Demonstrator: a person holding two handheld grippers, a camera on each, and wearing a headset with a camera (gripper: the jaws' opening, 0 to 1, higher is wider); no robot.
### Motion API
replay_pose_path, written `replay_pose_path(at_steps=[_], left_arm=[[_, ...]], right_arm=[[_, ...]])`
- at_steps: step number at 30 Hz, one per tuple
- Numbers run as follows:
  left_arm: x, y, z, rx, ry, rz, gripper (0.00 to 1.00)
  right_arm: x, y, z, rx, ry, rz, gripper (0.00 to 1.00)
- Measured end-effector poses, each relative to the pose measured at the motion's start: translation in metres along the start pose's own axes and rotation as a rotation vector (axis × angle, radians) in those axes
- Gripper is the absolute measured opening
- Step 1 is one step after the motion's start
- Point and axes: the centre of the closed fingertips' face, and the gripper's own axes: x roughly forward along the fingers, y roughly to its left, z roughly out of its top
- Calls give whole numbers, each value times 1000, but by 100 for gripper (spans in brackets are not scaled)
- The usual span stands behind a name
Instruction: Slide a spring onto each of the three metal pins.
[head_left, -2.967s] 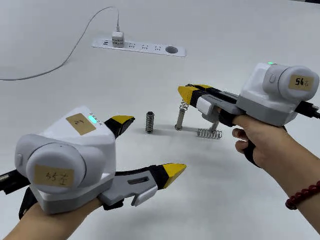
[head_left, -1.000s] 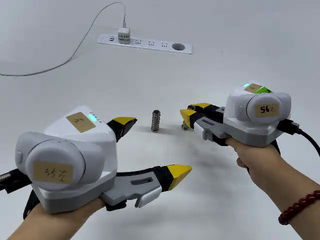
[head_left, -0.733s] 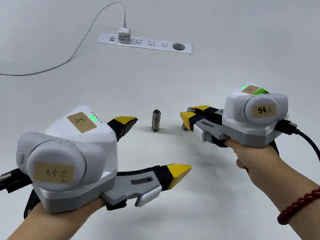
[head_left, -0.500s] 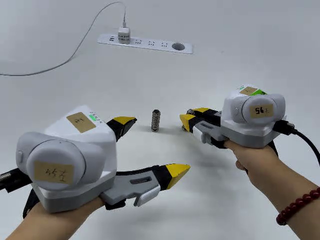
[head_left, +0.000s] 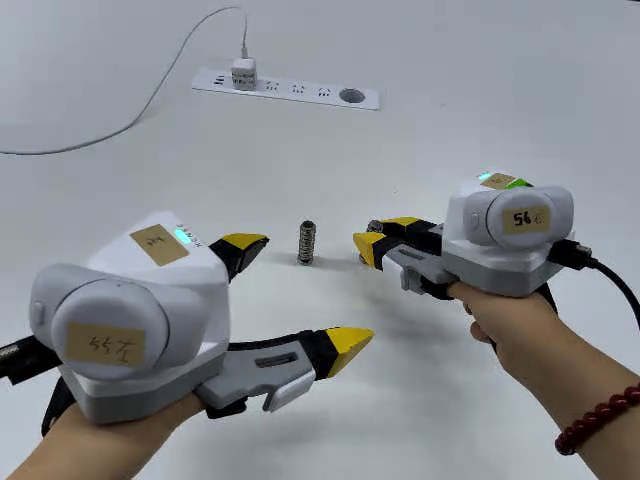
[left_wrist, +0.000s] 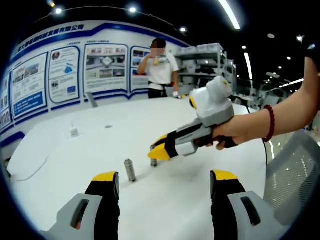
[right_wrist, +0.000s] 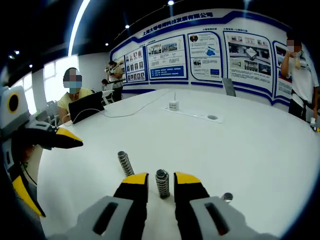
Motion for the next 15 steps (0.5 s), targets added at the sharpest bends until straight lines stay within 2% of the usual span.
replay_pose_path(at_steps=[7,15], left_arm=[[1,-1,4,20,1,-8,74],[6,-8,13,79,-2,-43,70]], right_arm=[[-18,3,13,1,-28,12,24],[-43,-4,18,0,-25,2,30]])
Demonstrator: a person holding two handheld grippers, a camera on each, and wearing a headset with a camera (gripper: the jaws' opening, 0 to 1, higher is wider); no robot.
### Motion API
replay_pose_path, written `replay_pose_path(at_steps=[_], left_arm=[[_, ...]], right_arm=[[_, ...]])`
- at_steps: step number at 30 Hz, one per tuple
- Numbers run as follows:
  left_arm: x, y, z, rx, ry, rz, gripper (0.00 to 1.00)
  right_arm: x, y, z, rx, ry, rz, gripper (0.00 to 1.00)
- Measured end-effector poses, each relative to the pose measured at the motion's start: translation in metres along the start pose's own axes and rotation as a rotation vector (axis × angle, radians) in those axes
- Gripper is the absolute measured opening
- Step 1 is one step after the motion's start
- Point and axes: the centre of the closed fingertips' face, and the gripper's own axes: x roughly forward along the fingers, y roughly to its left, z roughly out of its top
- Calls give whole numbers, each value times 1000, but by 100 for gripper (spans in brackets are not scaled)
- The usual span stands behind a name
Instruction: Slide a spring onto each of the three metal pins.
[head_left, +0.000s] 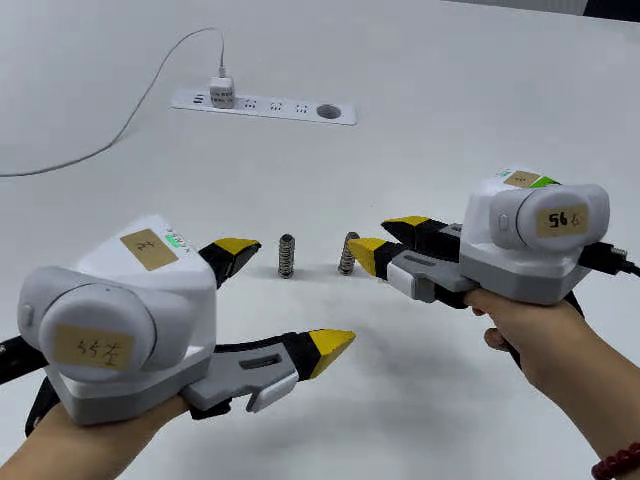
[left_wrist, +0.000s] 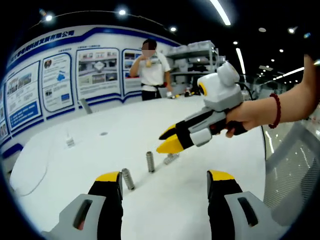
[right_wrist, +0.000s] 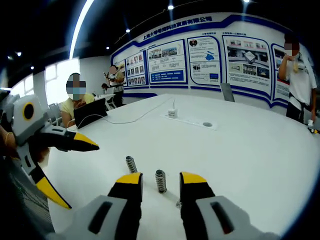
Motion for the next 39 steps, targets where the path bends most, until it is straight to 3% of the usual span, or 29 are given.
replay_pose_path(at_steps=[15,21,34,39], left_arm=[[24,-13,11,63,37,-75,61],[37,-15,7,116,82,-99,55],[66,-23,7,190,135,-162,48],[76,-27,2,254,161,-190,43]], right_arm=[[-46,-15,-5,18,5,-37,37],[-63,-22,-13,50,-1,-63,38],[-86,-18,-32,28,-7,-31,47],[-93,-14,-38,27,2,-20,50]])
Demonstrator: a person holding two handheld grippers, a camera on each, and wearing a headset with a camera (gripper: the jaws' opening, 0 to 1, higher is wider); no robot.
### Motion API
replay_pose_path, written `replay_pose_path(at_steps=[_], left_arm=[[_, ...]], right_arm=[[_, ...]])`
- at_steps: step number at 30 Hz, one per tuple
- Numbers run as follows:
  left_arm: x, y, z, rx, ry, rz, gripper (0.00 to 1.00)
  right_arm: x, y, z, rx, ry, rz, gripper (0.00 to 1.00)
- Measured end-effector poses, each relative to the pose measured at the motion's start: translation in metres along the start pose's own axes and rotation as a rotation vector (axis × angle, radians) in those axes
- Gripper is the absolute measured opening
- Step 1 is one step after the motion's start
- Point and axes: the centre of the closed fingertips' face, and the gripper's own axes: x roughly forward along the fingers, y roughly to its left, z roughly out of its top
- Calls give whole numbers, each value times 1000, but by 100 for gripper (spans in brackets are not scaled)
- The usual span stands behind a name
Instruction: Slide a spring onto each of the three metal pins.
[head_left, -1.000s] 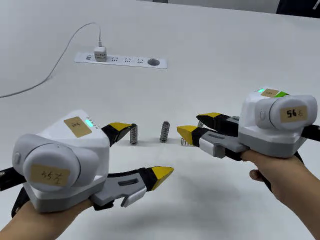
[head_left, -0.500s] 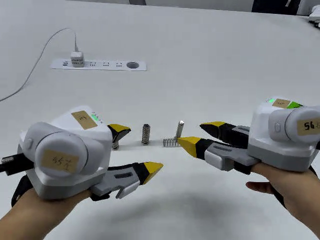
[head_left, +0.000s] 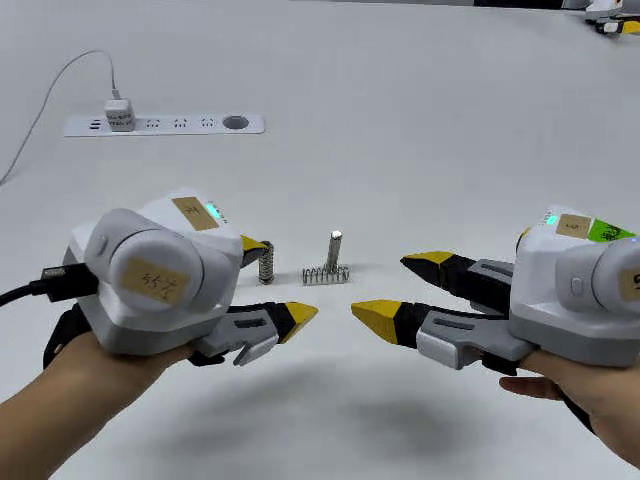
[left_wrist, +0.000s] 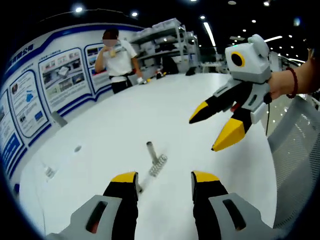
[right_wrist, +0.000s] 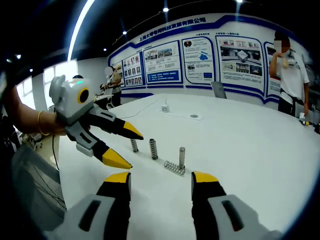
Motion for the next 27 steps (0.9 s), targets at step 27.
replay_pose_path(at_steps=[27], left_arm=[[58,11,-13,96,138,-14,25]], right_arm=[[-29,-13,-15,54,-15,-63,51]])
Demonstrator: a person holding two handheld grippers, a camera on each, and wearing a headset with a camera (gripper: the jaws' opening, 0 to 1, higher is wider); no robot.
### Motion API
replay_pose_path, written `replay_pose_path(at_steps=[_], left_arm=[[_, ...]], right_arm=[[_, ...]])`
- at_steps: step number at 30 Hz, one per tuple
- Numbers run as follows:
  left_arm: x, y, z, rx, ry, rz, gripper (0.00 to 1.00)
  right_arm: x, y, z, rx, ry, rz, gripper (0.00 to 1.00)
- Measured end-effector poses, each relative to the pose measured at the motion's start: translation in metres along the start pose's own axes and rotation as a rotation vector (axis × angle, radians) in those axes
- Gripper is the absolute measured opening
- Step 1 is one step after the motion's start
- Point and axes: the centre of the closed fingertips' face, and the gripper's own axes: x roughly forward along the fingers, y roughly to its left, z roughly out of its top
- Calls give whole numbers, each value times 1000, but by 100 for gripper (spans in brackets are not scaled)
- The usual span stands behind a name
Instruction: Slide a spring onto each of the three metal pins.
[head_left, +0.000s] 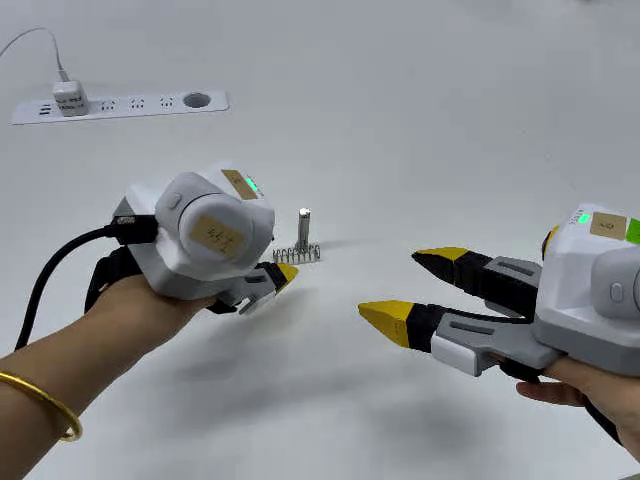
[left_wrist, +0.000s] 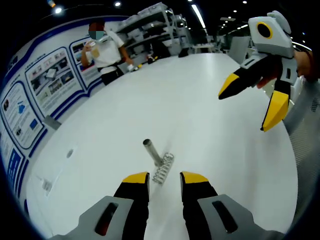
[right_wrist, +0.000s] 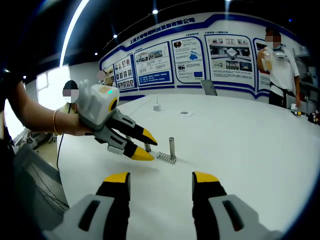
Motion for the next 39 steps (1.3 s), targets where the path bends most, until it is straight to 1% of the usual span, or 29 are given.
replay_pose_path(at_steps=[6,10,13,15,17,18,20,23,25,28,34,36,39], left_arm=[[10,4,-4,25,50,2,22],[16,5,-3,24,61,-2,21],[20,5,-3,31,73,-4,20],[23,2,-3,46,83,-15,19],[25,1,-3,60,94,-14,19],[26,2,-3,70,104,-5,19],[29,1,-4,76,110,-8,18],[29,1,-7,60,122,-7,17],[30,2,-11,58,144,-4,16],[30,3,-14,42,152,-9,14],[29,1,-15,29,148,-21,12],[29,0,-15,7,144,-25,11],[29,-1,-16,-8,145,-30,11]], right_arm=[[-1,-1,-1,8,-1,-3,50],[-1,-1,-1,15,-5,-5,50],[0,-1,-1,20,-8,-6,50],[0,-2,-1,28,-9,-5,50],[1,-2,-2,34,-9,-4,50],[1,-2,-3,35,-8,-4,50],[1,-1,-3,33,-7,-3,50],[1,-2,-2,35,-10,-4,50],[1,-3,-2,39,-13,-8,50],[1,-3,-3,43,-11,-8,50],[2,-5,-6,59,-7,-15,49],[2,-5,-6,60,-8,-18,49],[2,-6,-6,64,-8,-19,49]])
